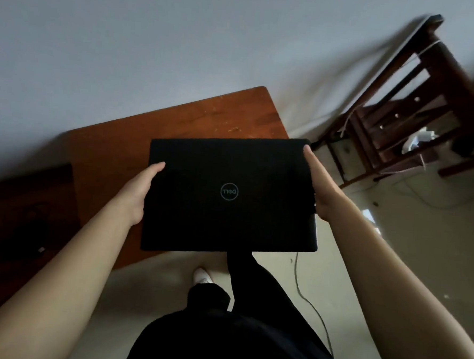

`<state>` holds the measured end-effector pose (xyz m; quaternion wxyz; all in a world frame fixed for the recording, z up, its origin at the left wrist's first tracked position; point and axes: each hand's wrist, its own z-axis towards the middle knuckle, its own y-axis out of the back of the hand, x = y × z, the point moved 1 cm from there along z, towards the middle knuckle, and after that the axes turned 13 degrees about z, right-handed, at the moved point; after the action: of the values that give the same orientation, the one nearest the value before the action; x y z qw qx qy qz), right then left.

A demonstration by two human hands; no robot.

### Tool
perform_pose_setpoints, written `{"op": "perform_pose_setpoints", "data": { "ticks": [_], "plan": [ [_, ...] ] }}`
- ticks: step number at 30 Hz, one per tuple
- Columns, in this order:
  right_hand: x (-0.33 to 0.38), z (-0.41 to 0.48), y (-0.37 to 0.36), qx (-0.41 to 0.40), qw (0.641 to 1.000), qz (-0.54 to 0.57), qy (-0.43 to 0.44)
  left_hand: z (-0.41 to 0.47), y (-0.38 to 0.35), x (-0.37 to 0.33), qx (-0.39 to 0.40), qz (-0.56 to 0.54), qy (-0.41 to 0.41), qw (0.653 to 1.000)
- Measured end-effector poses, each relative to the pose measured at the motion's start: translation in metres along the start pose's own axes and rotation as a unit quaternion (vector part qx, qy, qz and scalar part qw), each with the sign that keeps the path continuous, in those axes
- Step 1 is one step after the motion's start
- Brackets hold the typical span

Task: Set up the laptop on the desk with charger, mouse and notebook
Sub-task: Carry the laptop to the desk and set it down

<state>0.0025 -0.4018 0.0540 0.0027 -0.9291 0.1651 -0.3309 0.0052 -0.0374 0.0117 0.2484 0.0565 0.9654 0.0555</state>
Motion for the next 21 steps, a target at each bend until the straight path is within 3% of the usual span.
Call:
{"op": "perform_pose_setpoints", "data": {
  "ticks": [2,9,18,21],
  "plan": [
    [-0.007,-0.025,0.033,0.000,0.998,0.062,0.010,-0.009,-0.026,-0.006,0.025,0.005,-0.021,0.999],
    [-0.032,-0.112,0.190,-0.114,0.958,0.260,0.033,-0.073,-0.163,-0.029,0.174,0.047,-0.143,0.973],
    [-0.080,-0.202,0.392,-0.144,0.897,0.406,0.101,-0.149,-0.388,-0.044,0.247,0.205,-0.201,0.926],
    [-0.098,-0.223,0.466,-0.155,0.880,0.433,0.115,-0.163,-0.473,-0.044,0.246,0.237,-0.184,0.922]
  ]
}}
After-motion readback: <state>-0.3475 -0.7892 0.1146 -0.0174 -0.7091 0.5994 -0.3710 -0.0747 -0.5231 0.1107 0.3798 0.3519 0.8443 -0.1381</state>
